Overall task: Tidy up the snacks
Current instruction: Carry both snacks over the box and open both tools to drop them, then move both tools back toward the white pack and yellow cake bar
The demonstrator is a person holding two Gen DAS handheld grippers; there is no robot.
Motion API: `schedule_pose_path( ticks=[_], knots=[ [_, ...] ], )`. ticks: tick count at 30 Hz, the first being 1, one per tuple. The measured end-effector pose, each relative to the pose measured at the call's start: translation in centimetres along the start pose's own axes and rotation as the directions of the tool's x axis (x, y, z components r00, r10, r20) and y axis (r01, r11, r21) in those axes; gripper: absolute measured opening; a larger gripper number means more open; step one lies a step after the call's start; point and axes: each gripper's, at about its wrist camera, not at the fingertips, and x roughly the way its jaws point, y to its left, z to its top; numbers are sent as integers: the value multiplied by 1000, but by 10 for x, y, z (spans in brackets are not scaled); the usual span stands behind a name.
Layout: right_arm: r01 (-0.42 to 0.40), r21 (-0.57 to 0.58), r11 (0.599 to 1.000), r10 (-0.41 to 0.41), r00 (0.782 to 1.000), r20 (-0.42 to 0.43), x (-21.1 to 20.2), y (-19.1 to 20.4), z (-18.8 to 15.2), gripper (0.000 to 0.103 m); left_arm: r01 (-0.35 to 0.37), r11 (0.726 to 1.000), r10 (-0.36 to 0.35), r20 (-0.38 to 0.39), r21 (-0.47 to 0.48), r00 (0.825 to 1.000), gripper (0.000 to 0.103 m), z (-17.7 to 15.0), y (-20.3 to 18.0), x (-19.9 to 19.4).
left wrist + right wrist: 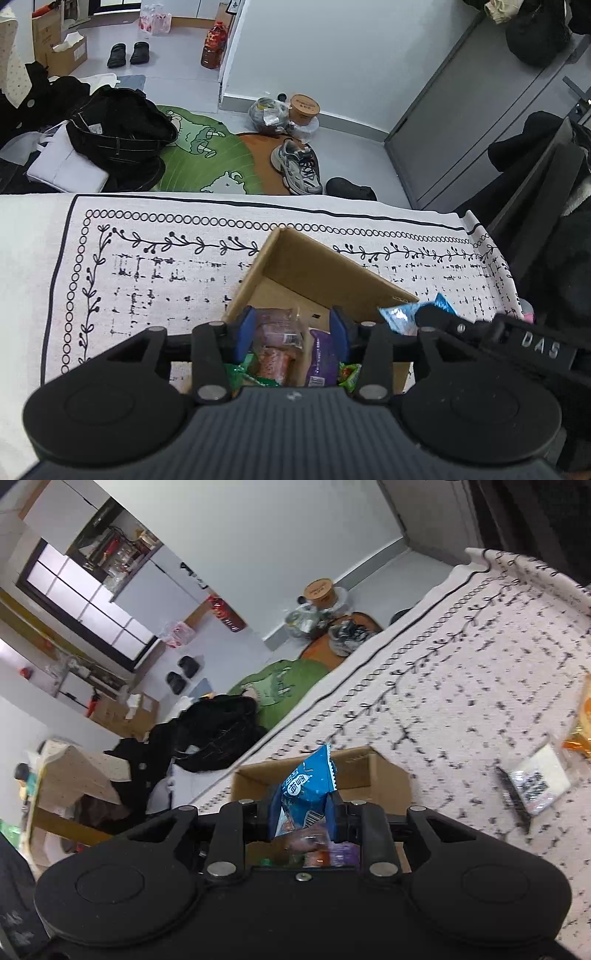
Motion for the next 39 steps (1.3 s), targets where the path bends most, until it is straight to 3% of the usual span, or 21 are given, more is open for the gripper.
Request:
schedule_pose_path(
  ticks=[3, 11, 14, 22, 30, 39],
  knots=[
    [-22, -4, 1000, 22, 1000, -2, -2, 0, 1, 47, -6, 1000, 6, 0, -8, 1000, 44, 0, 4, -1],
    [41, 19, 999, -41, 999, -9, -15, -23, -4, 51, -11, 1000, 10, -23, -27, 1000, 52, -4, 6, -2],
    [60, 13, 998, -60, 998, -4, -23, -32, -6, 57, -11, 1000, 11, -29, -23, 1000, 59, -7, 2, -3],
    [130, 0, 992, -130, 991, 23, -52, -58, -5, 72, -16, 1000, 17, -46, 7, 999, 66, -16, -17, -4],
    [179, -17, 984, -178, 983, 52, -80, -81, 3, 87, 11, 999, -9, -29, 50, 1000, 89, -27, -45, -8],
    [223, -23, 974, -221, 972, 74, -108, -108, 9, 99, 56, 993, -56, -10, 106, 998, 103, -39, -81, -13]
  ],
)
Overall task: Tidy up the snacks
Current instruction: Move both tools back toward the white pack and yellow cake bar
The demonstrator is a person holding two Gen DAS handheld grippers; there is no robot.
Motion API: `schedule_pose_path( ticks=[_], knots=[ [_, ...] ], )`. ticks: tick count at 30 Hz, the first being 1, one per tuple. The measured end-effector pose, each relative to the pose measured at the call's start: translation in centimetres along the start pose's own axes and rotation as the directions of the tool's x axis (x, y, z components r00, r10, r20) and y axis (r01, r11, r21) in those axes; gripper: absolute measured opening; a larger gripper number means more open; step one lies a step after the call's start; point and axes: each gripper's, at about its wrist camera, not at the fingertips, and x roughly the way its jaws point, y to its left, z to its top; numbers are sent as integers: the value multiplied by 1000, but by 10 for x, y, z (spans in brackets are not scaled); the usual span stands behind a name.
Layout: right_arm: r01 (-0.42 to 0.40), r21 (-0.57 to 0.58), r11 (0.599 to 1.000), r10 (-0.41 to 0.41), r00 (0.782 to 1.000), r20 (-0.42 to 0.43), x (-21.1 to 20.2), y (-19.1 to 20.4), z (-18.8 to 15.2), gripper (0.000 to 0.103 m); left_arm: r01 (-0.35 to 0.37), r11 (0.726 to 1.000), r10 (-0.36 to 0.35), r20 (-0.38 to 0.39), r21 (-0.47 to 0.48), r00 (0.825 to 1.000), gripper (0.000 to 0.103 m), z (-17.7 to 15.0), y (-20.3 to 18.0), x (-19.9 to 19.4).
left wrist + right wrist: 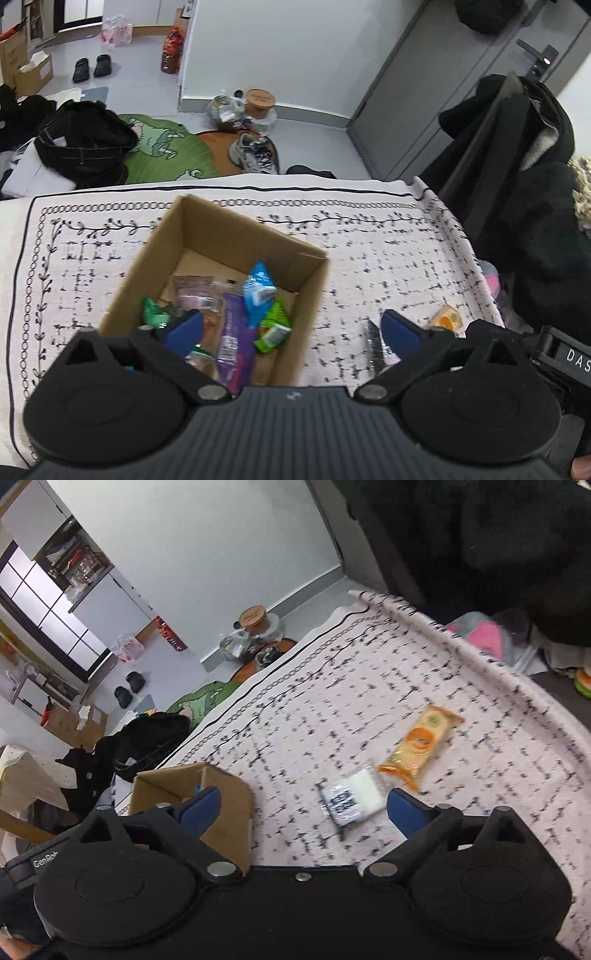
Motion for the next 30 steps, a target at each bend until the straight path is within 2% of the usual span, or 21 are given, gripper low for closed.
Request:
schedule_pose_path(
  ticks=[3, 18, 23, 30],
  knots=[
    [12, 5, 1000, -12, 1000, 7, -5, -12, 2, 103, 14, 1000, -14, 3, 23, 1000, 103, -3, -13, 0],
    [49, 42, 998, -50, 998, 33, -19, -56, 18, 103, 70, 997, -70, -21, 42, 997, 103, -13, -57, 14],
    [54, 37, 998, -55, 998, 32, -14, -69, 17, 103, 66, 996, -65, -25, 61, 998, 103, -16, -69, 19],
    [42, 117, 992, -44, 999, 10, 2, -85, 15, 103, 41, 996, -37, -54, 76, 998, 102, -24, -79, 35]
  ],
)
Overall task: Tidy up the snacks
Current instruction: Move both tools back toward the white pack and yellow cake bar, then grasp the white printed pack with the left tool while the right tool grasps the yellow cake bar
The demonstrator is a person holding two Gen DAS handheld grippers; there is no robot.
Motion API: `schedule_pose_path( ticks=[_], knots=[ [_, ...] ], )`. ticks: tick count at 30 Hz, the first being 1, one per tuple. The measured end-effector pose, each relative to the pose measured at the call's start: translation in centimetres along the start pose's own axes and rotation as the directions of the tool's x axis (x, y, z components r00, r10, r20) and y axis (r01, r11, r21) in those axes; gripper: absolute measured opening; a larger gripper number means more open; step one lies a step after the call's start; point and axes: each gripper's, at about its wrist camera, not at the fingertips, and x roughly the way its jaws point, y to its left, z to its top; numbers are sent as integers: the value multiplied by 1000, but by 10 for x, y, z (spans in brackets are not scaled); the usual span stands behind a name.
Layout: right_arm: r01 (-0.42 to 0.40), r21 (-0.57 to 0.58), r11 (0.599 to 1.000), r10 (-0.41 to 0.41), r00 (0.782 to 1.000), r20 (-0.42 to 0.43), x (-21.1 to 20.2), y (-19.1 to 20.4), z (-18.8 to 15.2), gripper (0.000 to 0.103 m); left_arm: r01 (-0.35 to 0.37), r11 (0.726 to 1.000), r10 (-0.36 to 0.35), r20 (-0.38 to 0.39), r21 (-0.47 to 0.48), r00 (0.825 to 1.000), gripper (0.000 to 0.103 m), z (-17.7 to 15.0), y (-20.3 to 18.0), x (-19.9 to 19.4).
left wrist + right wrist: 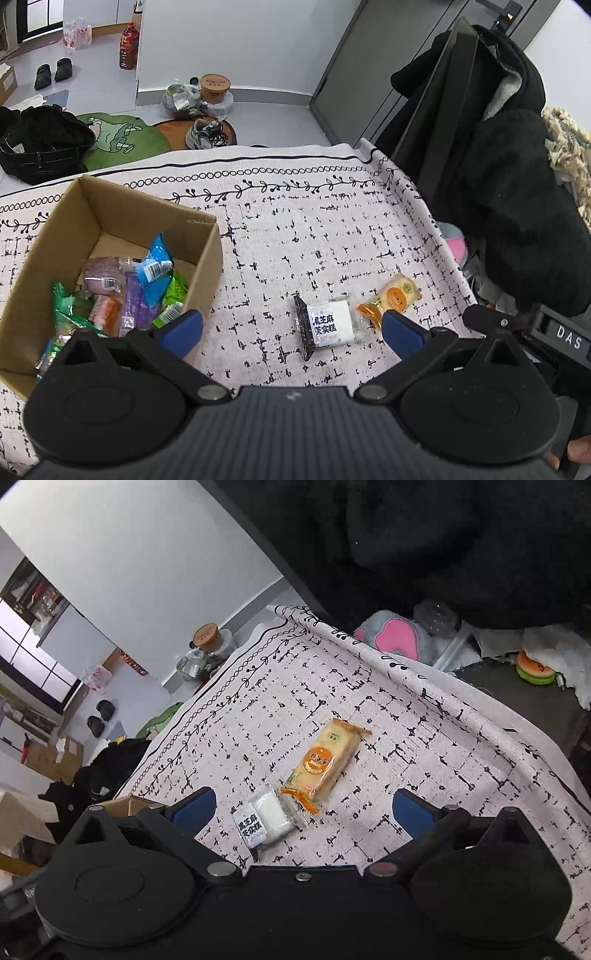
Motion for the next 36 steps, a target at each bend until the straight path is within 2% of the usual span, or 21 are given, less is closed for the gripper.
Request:
schedule_pose_path(
  ticks=[12, 22, 28, 36],
  knots=[
    [-1, 74, 997, 3, 999, -36, 26, -16, 8, 103, -12, 997, 15, -49, 71, 999, 100, -8, -20, 35],
    [-2, 100, 995, 9, 997, -73, 42, -22, 12, 99, -11, 998, 16, -73, 61, 997, 92, -7, -36, 69],
    [21, 122, 992, -7, 994, -112, 59, -26, 13, 96, -22, 998, 28, -102, 60, 994, 87, -10, -46, 93],
    [47, 168, 985, -26, 992, -123, 81, -29, 16, 95, -29, 999, 35, -139, 42, 990, 83, -12, -55, 124]
  ],
)
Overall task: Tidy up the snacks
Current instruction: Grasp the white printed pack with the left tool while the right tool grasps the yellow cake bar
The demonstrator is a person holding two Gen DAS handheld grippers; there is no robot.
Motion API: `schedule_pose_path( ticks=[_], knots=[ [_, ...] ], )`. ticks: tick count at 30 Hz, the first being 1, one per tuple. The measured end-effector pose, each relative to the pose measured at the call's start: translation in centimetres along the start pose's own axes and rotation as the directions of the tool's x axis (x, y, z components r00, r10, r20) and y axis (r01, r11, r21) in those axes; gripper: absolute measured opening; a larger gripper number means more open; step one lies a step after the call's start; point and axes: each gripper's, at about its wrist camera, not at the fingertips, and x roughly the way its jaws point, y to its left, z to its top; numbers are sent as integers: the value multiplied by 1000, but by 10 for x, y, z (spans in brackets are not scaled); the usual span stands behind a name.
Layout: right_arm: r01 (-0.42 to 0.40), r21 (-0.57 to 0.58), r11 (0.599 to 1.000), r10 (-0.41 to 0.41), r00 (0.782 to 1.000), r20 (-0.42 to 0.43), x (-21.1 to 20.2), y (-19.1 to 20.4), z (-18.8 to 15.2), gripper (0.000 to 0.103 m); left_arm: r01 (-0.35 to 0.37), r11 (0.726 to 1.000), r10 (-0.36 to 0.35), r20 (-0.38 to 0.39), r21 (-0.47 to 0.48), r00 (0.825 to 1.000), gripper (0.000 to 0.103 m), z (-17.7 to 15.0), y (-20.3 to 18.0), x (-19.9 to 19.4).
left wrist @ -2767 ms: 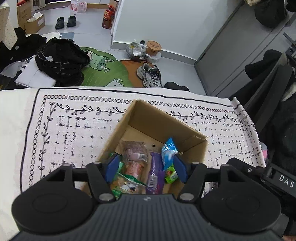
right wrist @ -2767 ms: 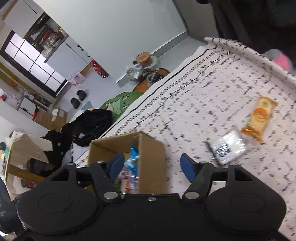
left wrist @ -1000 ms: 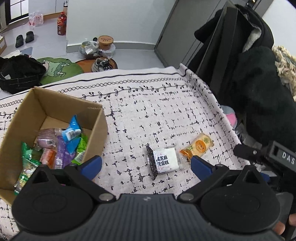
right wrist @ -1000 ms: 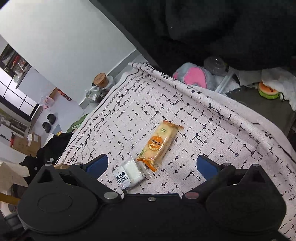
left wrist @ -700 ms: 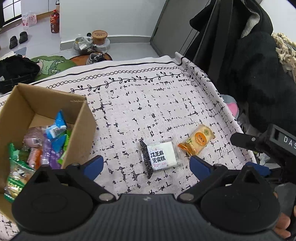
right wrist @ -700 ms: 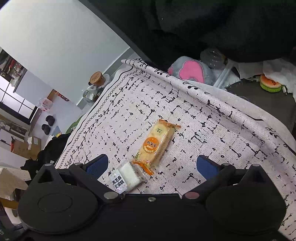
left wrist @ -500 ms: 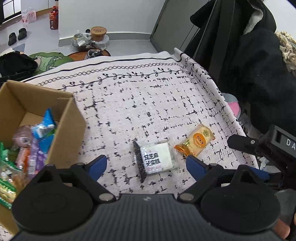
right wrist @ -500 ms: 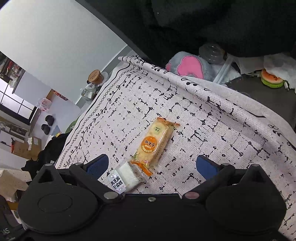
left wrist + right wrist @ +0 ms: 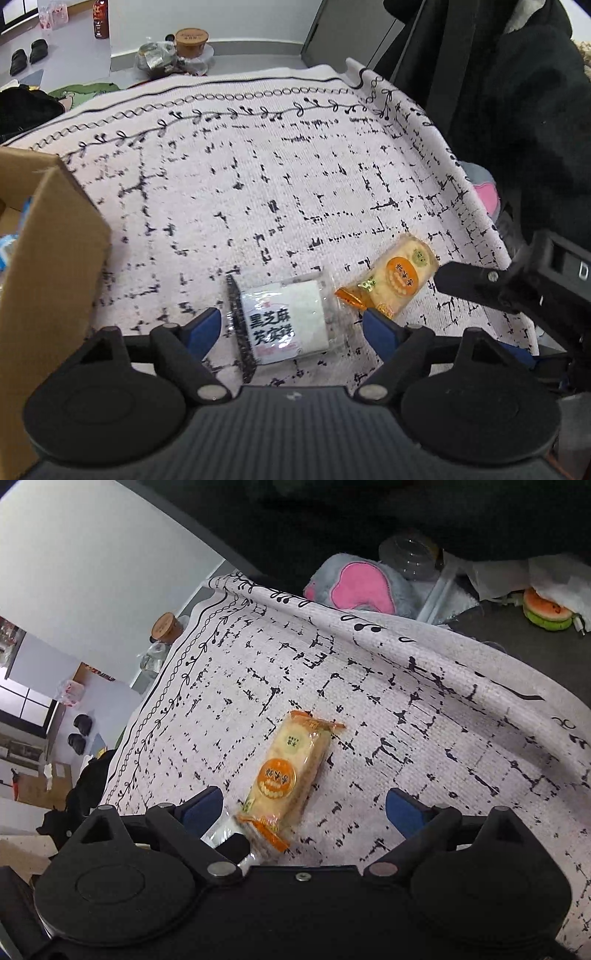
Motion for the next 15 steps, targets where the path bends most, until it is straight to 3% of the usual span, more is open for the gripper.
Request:
schedule_pose_path(
  ticks=[15],
  knots=[
    [22, -34, 999, -23, 999, -37, 35, 7, 9, 95, -104, 992, 106, -31, 66, 994, 77, 0, -12, 33]
  ],
)
